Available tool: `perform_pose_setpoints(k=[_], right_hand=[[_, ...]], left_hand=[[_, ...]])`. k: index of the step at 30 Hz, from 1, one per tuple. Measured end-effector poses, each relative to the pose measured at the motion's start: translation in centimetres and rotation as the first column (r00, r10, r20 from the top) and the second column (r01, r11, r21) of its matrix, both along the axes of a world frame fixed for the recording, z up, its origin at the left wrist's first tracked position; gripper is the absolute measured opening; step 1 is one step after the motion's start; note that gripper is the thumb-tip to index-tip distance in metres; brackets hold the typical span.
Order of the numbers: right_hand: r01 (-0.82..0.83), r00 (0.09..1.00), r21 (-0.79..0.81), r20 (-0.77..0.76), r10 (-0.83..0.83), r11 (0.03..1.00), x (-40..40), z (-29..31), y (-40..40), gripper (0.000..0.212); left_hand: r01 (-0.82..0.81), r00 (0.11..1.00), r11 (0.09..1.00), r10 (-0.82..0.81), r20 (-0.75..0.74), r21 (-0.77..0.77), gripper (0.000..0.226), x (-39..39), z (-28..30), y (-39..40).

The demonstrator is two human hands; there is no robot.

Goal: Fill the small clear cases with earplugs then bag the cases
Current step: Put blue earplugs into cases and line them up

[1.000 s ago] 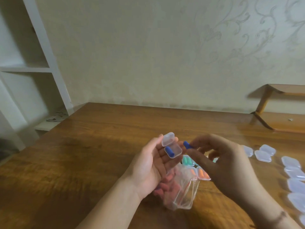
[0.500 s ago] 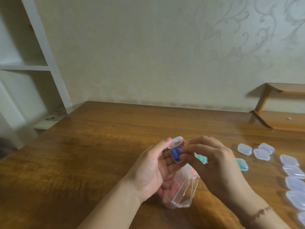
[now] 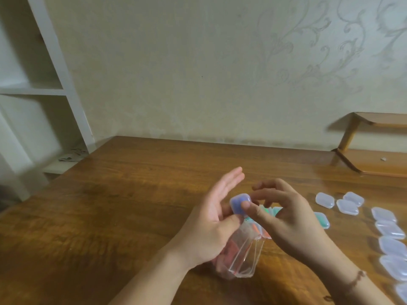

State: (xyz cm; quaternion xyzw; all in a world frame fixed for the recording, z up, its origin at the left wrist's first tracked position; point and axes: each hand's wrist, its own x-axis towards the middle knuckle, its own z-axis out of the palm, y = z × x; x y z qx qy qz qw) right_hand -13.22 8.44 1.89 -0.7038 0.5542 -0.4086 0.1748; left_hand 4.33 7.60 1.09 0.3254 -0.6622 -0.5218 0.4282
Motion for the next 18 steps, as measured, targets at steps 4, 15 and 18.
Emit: perform_pose_setpoints(k=[4,15,18], right_hand=[[-0.087,0.939,0.136,0.341,0.036,0.987,-0.4,0.0,-0.2,0.026],[-0.125,0.869,0.183,0.494,0.019,0.975,0.3,1.3,0.9,0.027],[-0.113,0.886,0.190,0.464,0.012,0.975,-0.9,2.0,1.4,0.026]], left_hand=[[-0.133,0.985,0.942,0.160,0.066,-0.307,0.062,-0.6,-1.0,0.2],[-0.315,0.875,0.607,0.483,0.024,-0.729,0.047,-1.4,-1.5,-0.6],[-0.290,0.855,0.566,0.516,0.057,-0.772,0.044,-2.1,-0.5,-0.2]])
